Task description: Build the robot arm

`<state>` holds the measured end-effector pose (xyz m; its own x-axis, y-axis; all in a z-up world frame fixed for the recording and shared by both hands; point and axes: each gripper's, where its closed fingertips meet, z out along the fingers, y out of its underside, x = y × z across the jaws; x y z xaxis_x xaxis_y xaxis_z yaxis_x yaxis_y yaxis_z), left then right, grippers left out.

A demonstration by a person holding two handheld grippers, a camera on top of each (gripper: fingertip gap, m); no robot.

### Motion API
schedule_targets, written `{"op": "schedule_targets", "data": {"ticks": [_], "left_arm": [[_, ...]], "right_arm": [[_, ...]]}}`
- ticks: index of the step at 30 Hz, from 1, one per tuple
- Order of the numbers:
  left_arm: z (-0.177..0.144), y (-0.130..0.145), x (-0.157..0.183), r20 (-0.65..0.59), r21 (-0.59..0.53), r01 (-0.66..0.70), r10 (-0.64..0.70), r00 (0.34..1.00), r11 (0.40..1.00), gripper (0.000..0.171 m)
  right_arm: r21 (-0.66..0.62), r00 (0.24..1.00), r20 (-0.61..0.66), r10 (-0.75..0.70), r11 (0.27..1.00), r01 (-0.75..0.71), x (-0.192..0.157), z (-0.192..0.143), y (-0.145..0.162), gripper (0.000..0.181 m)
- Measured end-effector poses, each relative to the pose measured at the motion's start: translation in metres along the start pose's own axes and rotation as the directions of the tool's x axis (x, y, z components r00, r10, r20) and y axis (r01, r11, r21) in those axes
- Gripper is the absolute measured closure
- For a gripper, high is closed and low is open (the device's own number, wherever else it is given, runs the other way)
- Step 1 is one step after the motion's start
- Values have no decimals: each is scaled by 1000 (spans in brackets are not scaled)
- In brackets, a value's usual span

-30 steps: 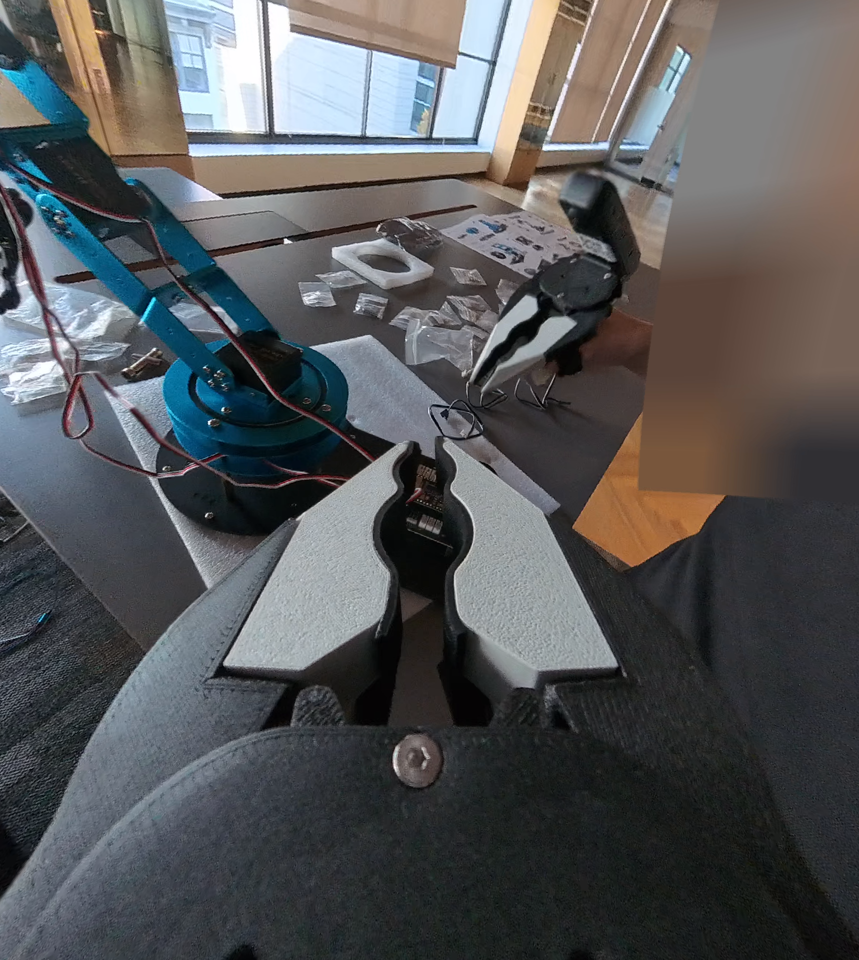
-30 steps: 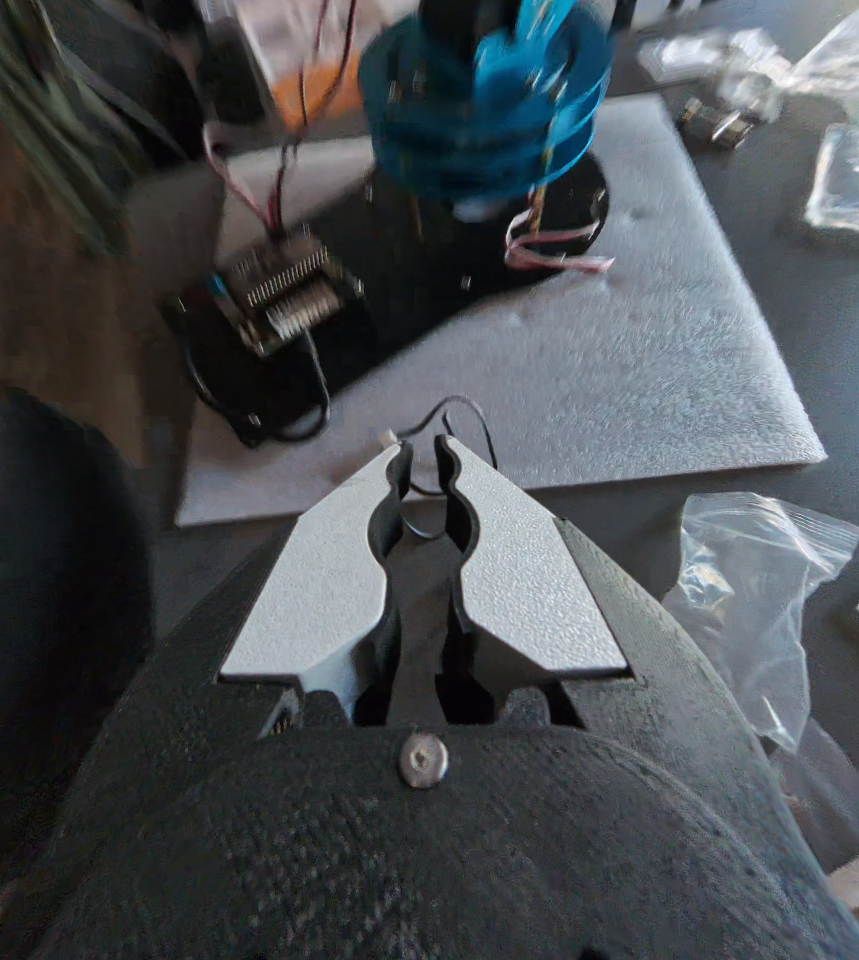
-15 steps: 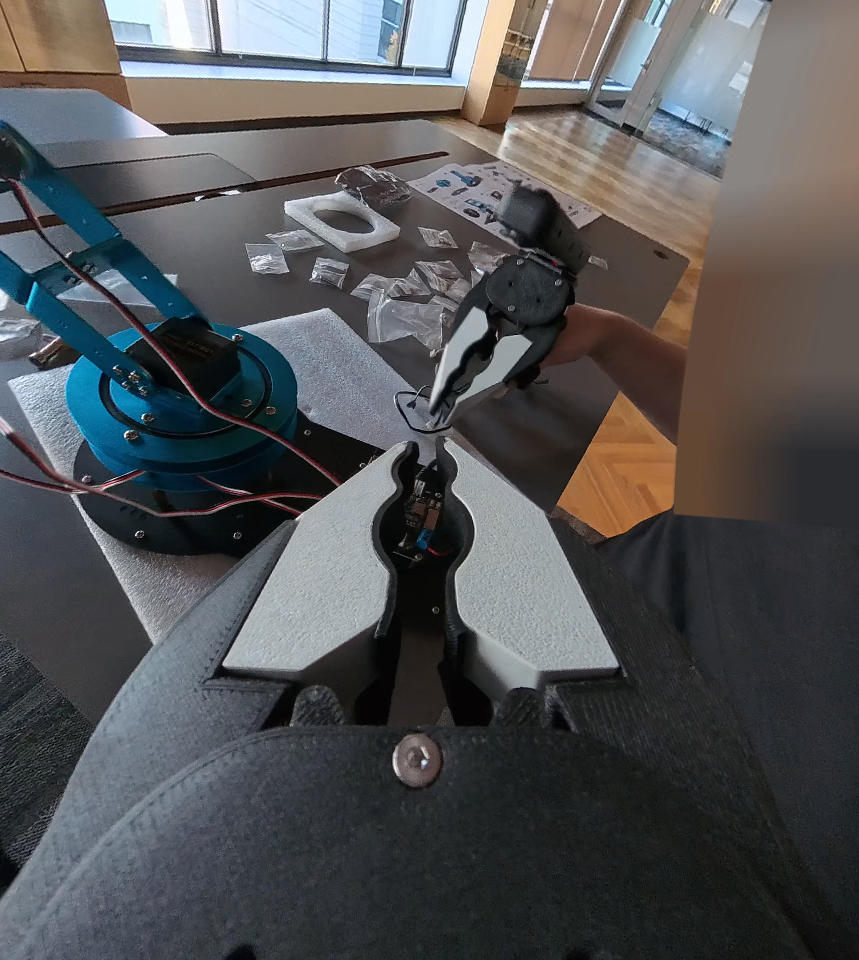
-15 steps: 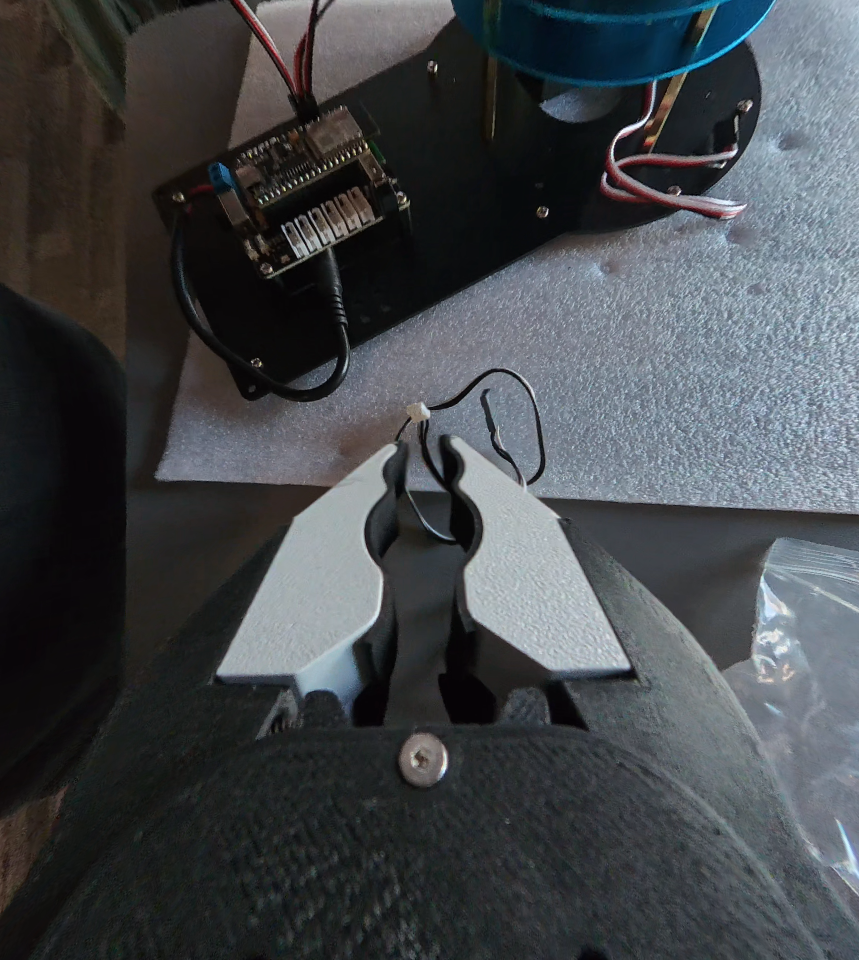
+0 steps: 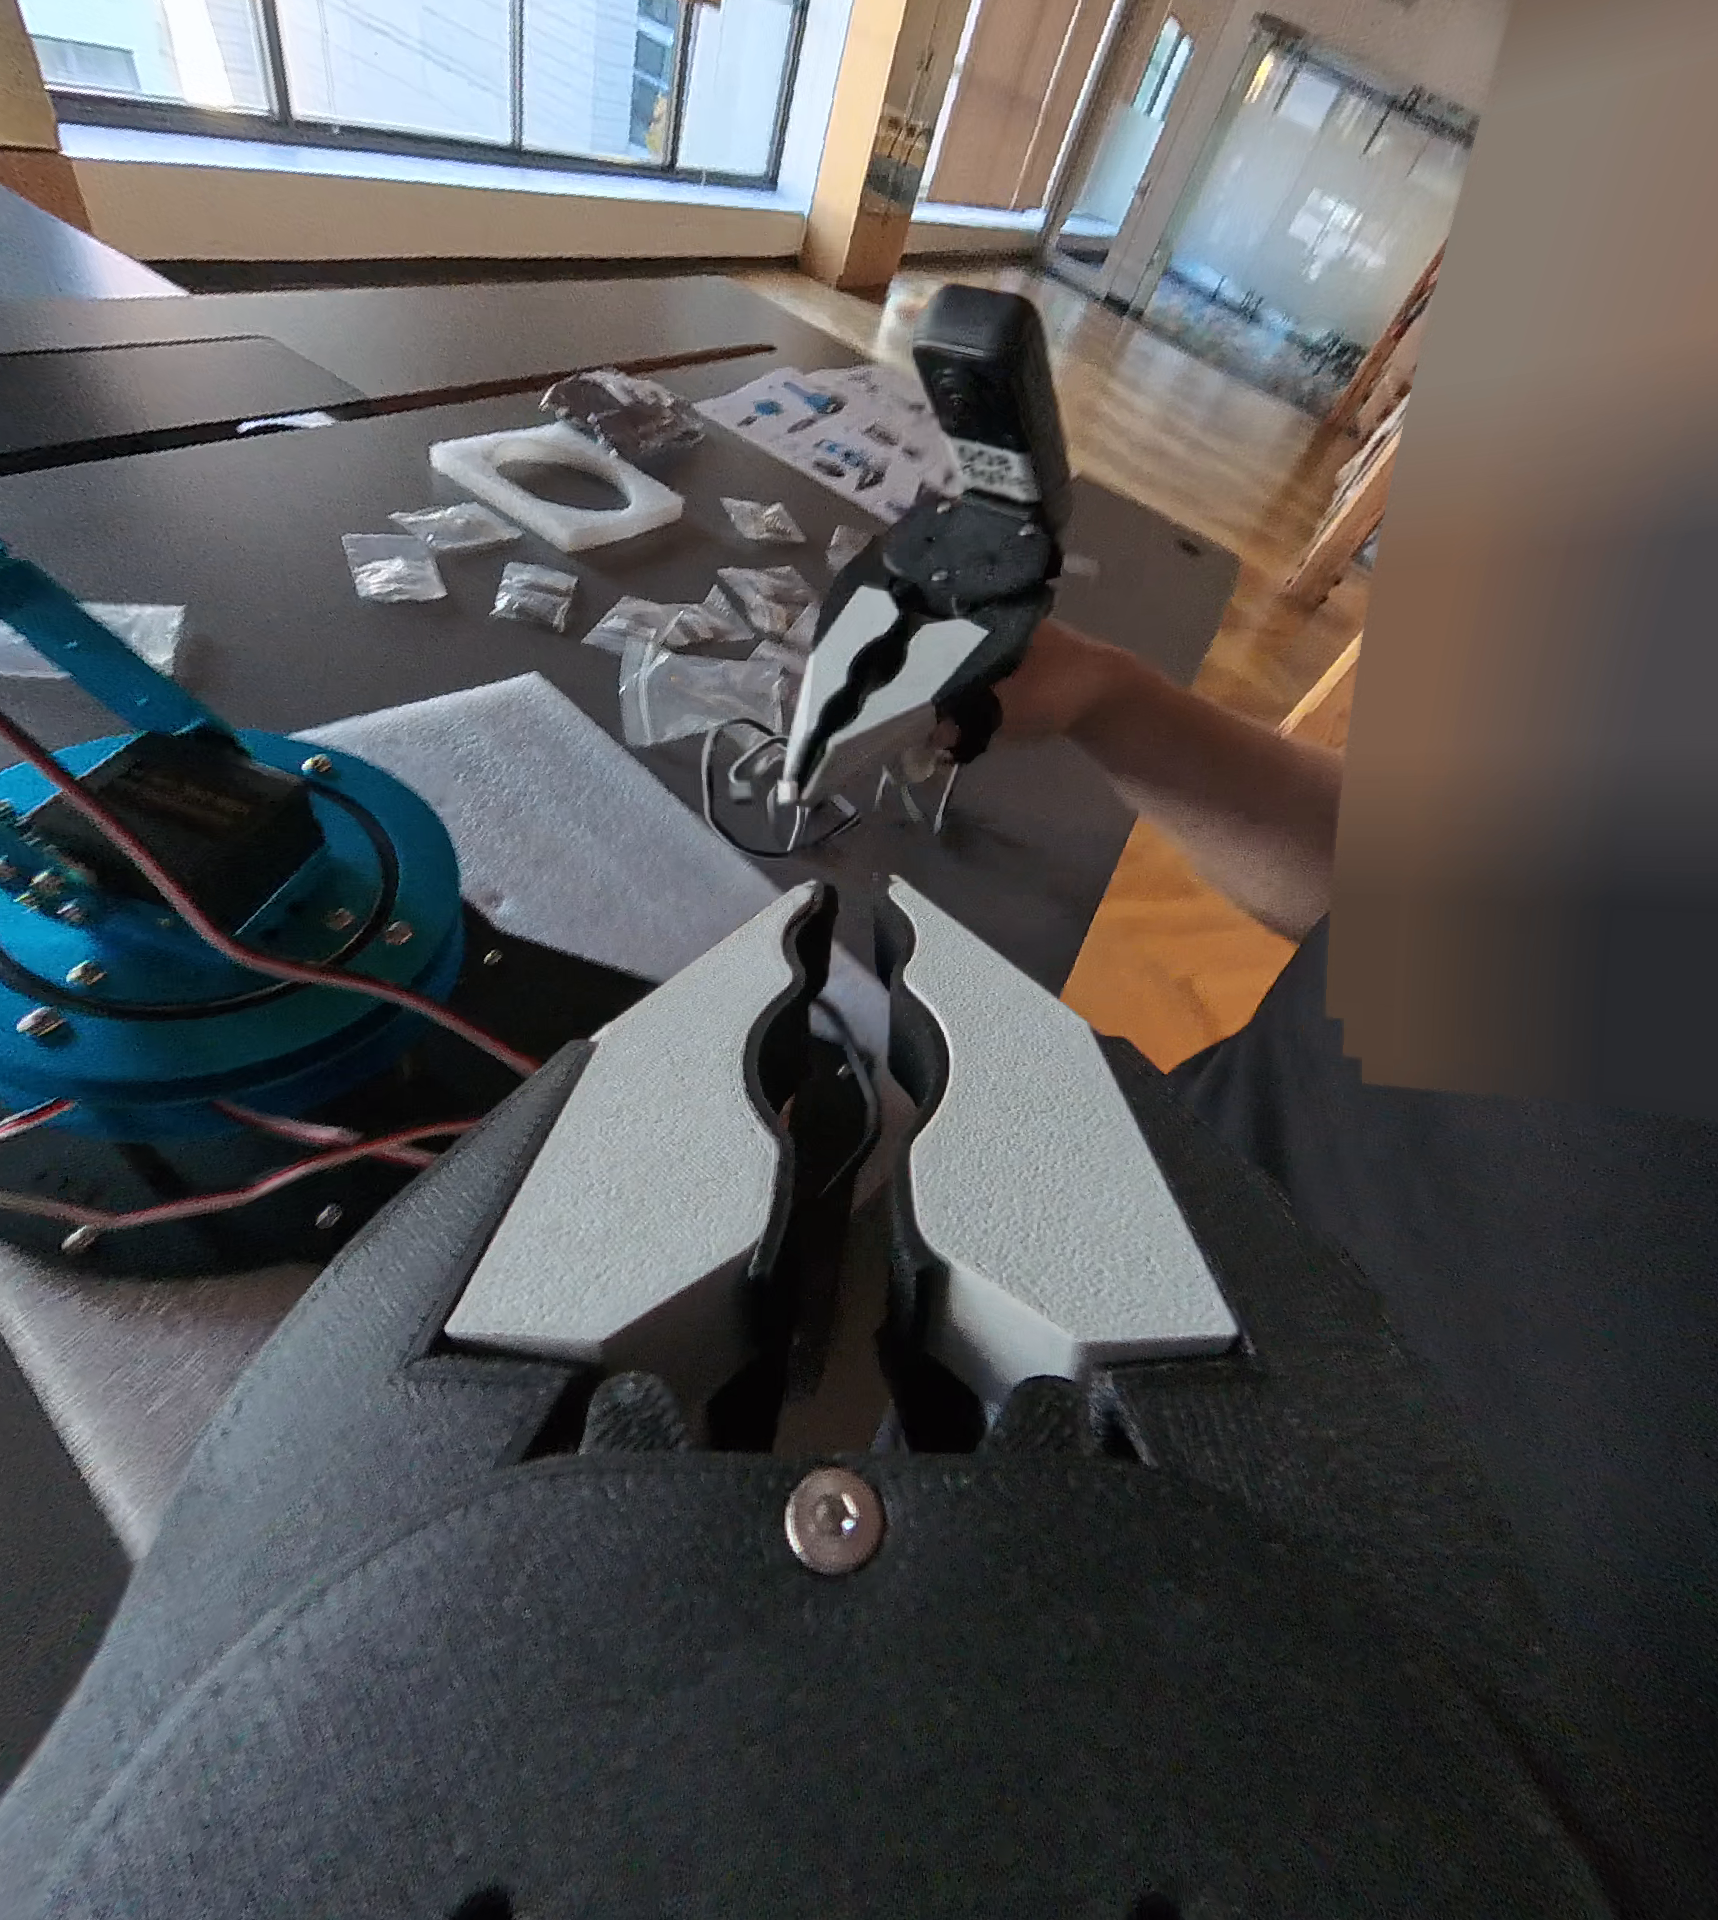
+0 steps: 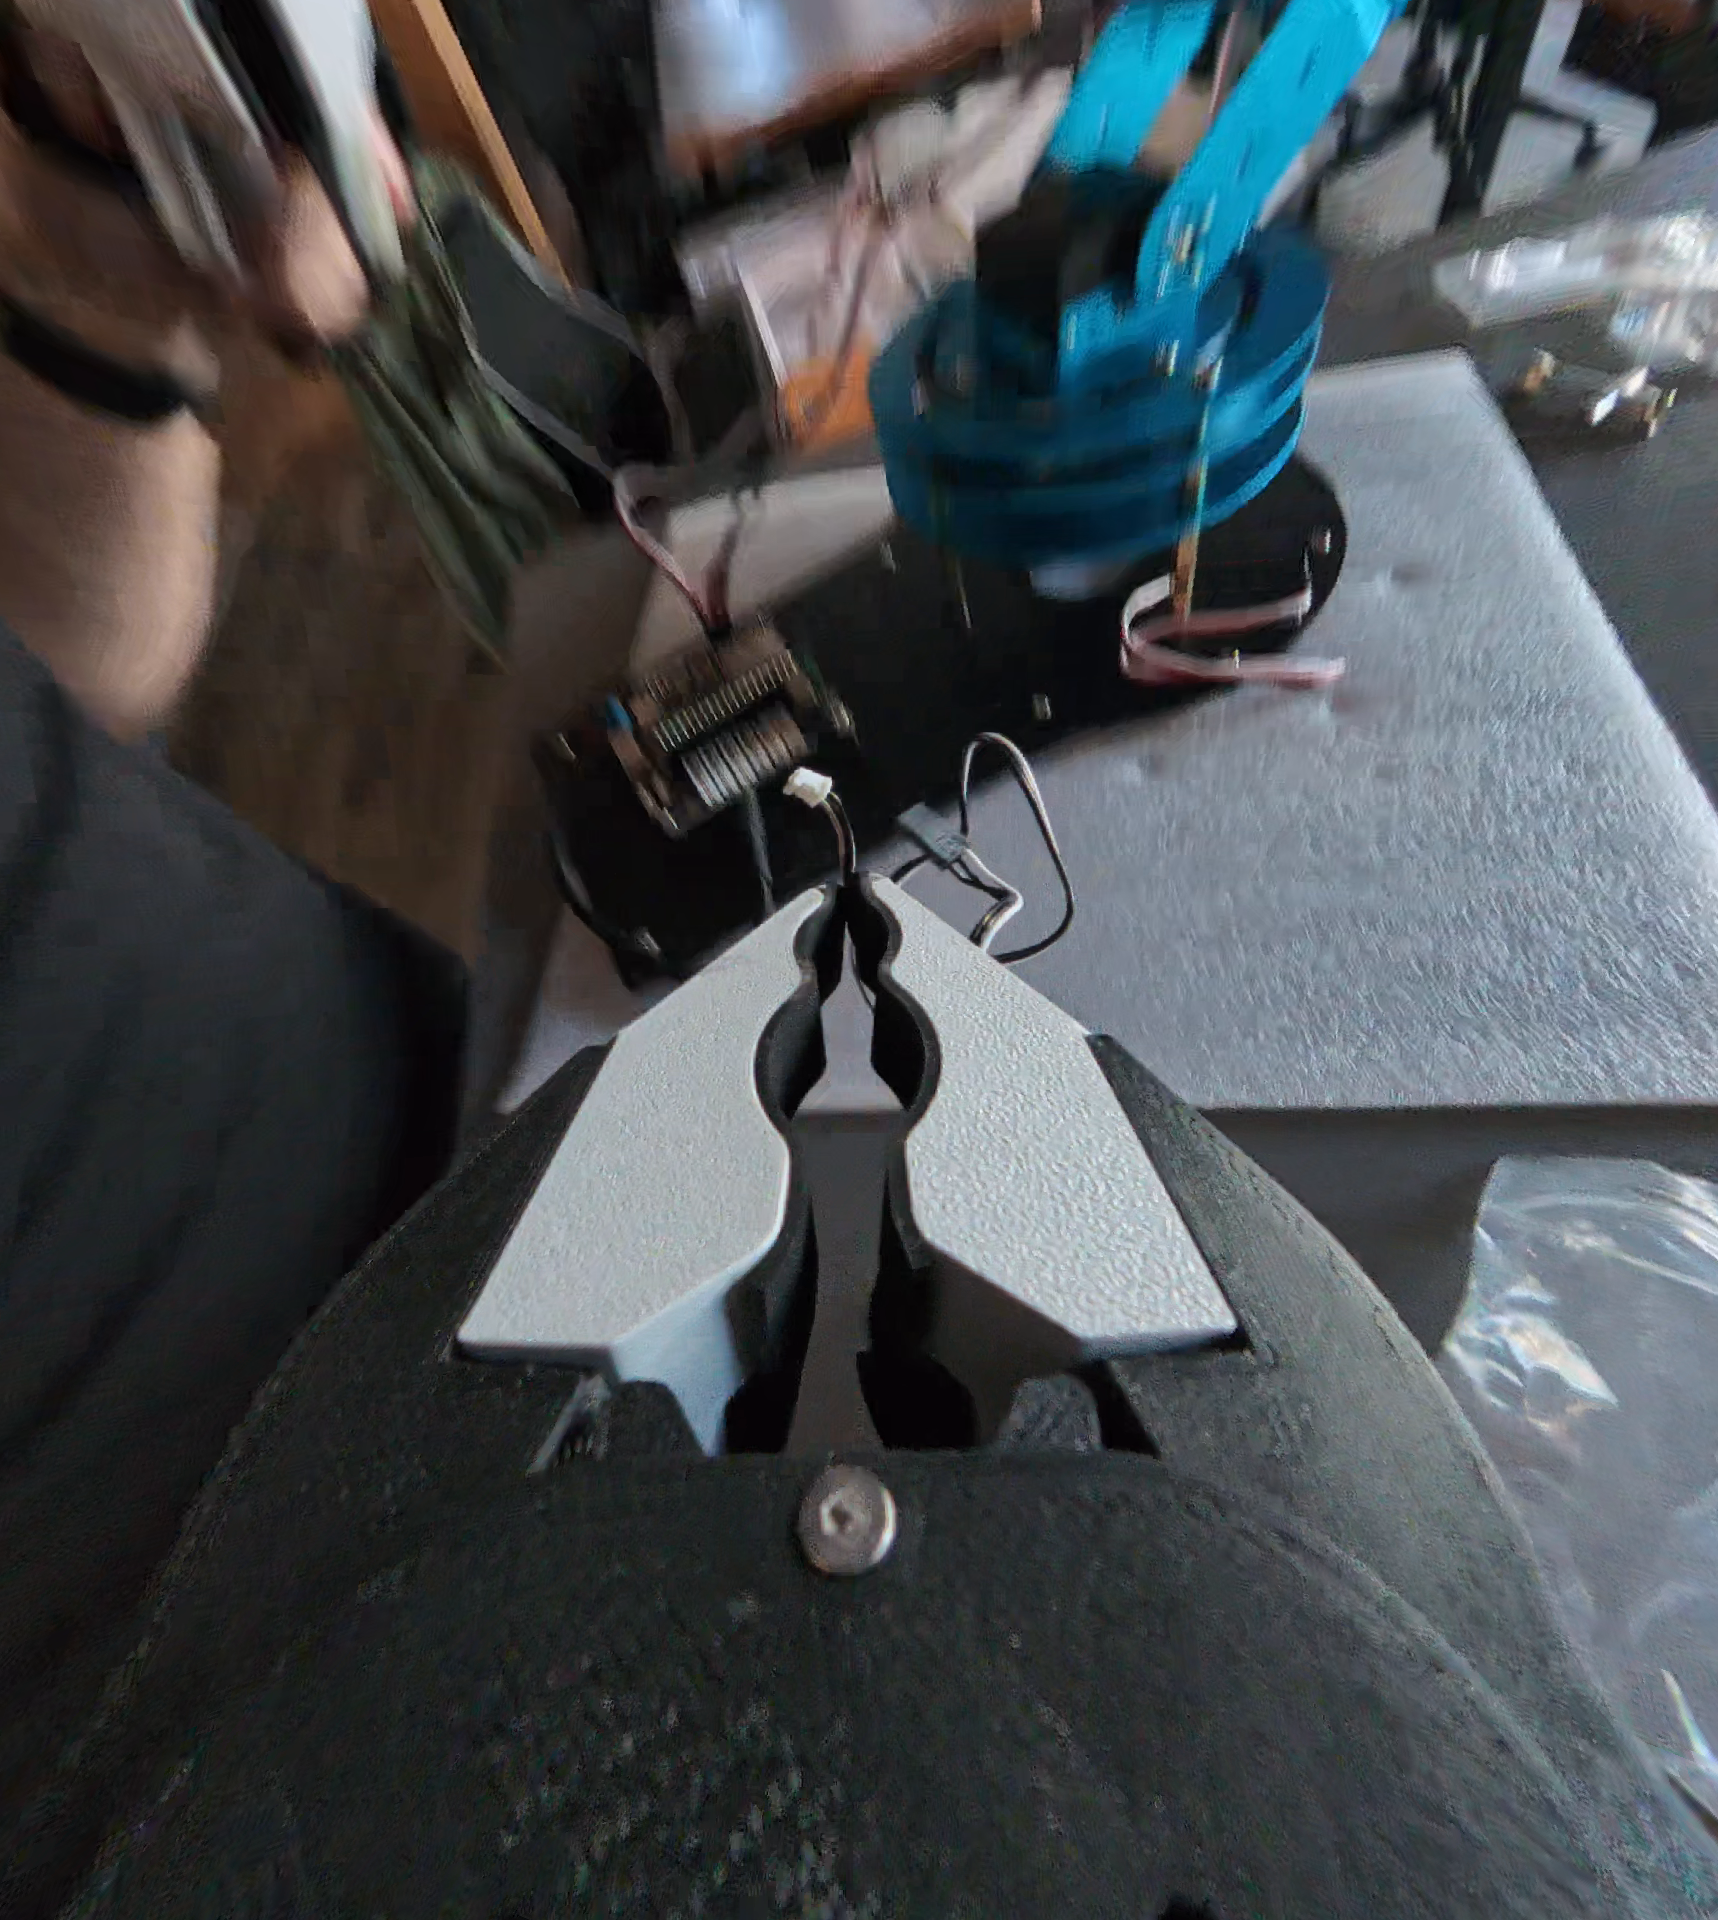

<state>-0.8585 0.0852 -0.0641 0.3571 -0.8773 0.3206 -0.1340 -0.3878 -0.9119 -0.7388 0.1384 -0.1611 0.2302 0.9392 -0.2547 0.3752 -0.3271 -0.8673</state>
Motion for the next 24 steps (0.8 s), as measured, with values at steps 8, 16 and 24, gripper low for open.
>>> {"op": "schedule_targets", "data": {"ticks": [8, 16, 24], "left_arm": [[61, -32, 25, -140, 41, -25, 31, 990, 999, 151], [84, -81, 51, -148, 116, -139, 155, 977, 983, 156], [104, -67, 54, -172, 75, -196, 206, 963, 978, 154]], "right_arm": [[276, 768, 559, 313, 803, -528, -40, -53, -86, 181], [222, 702, 622, 348, 781, -584, -53, -60, -93, 181], [188, 689, 665, 290, 827, -530, -75, -68, -97, 181]]}}
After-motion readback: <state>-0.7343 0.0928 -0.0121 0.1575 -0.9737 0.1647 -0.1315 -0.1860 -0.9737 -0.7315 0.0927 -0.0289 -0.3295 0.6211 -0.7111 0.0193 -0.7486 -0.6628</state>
